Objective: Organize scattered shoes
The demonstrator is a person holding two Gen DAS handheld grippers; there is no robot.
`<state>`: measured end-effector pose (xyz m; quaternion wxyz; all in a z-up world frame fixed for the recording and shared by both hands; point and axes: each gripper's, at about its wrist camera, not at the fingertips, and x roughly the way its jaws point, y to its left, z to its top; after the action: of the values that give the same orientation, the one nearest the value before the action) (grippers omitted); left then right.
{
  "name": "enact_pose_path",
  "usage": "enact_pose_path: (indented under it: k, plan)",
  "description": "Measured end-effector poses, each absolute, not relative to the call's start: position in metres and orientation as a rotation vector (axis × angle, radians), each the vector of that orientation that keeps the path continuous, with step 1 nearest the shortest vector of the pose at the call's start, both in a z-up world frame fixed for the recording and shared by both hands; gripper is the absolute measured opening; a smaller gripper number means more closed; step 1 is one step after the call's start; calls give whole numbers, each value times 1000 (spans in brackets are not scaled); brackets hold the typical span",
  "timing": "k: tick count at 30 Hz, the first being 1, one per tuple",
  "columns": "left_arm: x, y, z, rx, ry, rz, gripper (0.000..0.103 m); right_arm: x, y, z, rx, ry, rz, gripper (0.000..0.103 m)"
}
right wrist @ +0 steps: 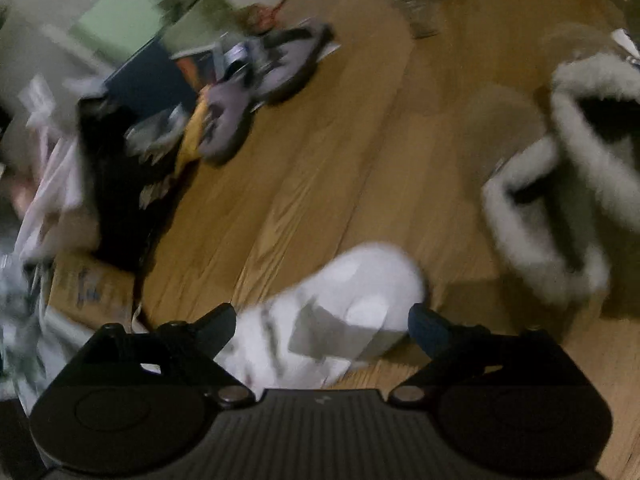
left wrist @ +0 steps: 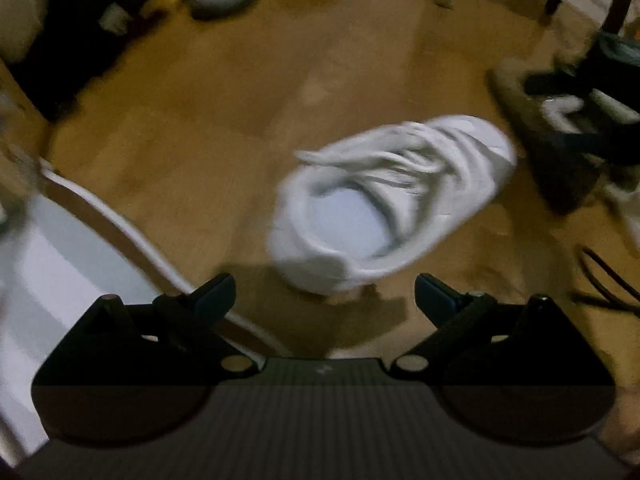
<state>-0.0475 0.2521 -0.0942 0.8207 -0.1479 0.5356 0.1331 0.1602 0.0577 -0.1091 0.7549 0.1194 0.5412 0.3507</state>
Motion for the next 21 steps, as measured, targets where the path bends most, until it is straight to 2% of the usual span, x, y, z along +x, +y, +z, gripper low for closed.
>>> enact_pose_path:
  k: [6,9,14,16,21]
  plan:
    - [-47,254,-107,-323,1165,294,97,171,84,-135,132,1207,711,94]
    - [-45,260,-112,-319,1149,327,97,173,90,-147,127,1210,716,84]
    - [-32,264,-121,-284,1148,341,98,170,99,-158,140,1157,737,85]
    - [-27,263,-122,-252,1139,345,98,172,99,-160,124,1160,728,78]
    - [-14,267,-121,-207,1098,380,98,153,107,-160,23,1182,762,77]
